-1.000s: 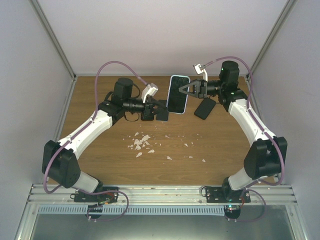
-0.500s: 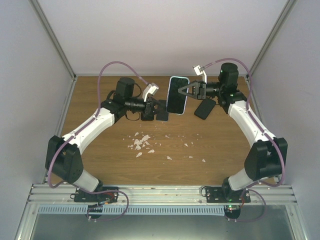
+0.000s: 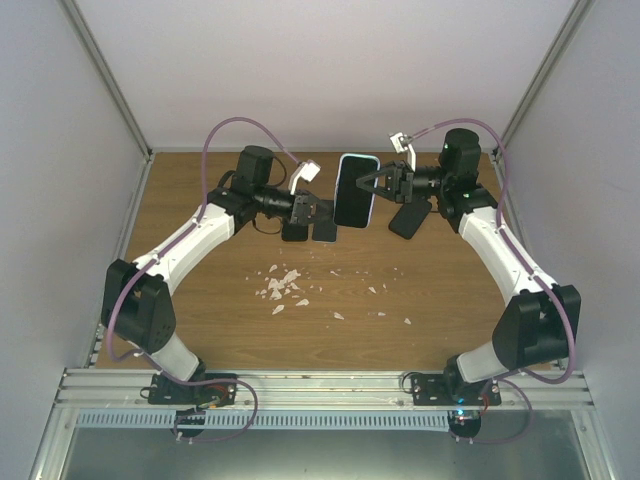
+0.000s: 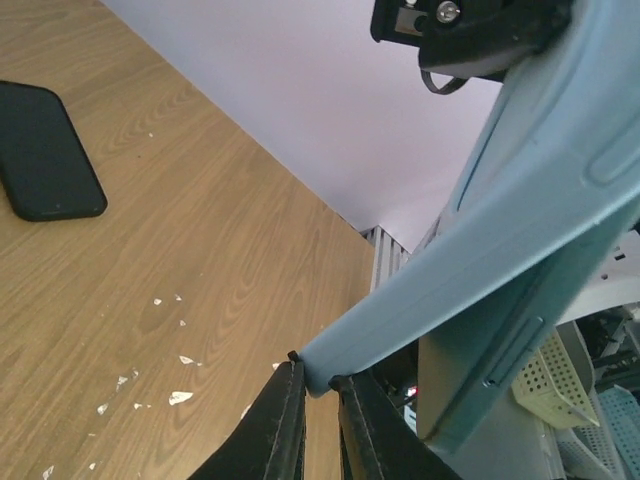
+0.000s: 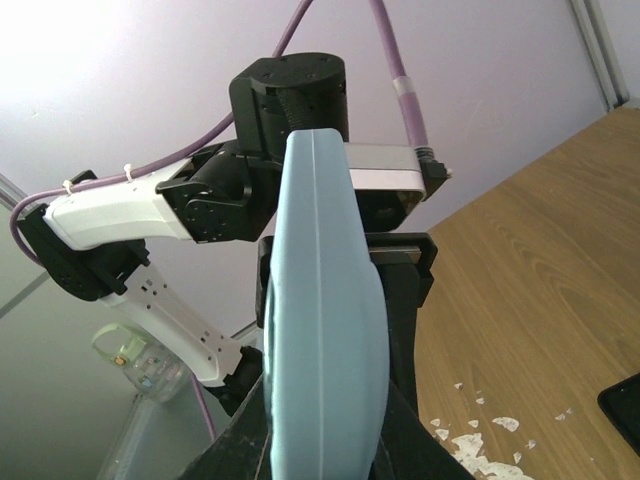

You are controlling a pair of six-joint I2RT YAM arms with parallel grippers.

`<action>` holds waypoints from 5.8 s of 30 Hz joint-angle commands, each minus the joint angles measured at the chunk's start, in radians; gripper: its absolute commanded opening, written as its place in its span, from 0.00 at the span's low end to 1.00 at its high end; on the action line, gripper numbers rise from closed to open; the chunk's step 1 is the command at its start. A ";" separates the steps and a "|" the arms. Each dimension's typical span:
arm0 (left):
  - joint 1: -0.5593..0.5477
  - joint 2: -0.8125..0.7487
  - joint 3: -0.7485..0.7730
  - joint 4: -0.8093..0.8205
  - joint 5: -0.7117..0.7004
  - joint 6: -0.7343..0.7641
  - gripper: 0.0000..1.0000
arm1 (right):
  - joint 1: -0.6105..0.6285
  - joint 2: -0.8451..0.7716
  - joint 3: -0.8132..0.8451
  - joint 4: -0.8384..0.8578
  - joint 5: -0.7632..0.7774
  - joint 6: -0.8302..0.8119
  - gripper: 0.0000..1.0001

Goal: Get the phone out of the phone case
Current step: Remove the phone case from the phone.

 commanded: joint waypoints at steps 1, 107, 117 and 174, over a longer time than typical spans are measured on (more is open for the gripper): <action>-0.014 0.043 0.124 0.218 -0.055 -0.030 0.11 | 0.140 -0.030 -0.040 -0.067 -0.279 0.039 0.00; 0.194 -0.061 -0.401 1.056 -0.056 -0.875 0.00 | 0.137 0.089 -0.150 0.130 -0.029 0.359 0.68; 0.190 -0.062 -0.411 1.086 -0.054 -0.898 0.00 | 0.136 0.106 -0.163 0.106 -0.021 0.321 0.60; 0.069 -0.067 -0.239 0.370 -0.373 -0.259 0.00 | 0.081 0.022 -0.151 0.088 0.008 0.210 0.00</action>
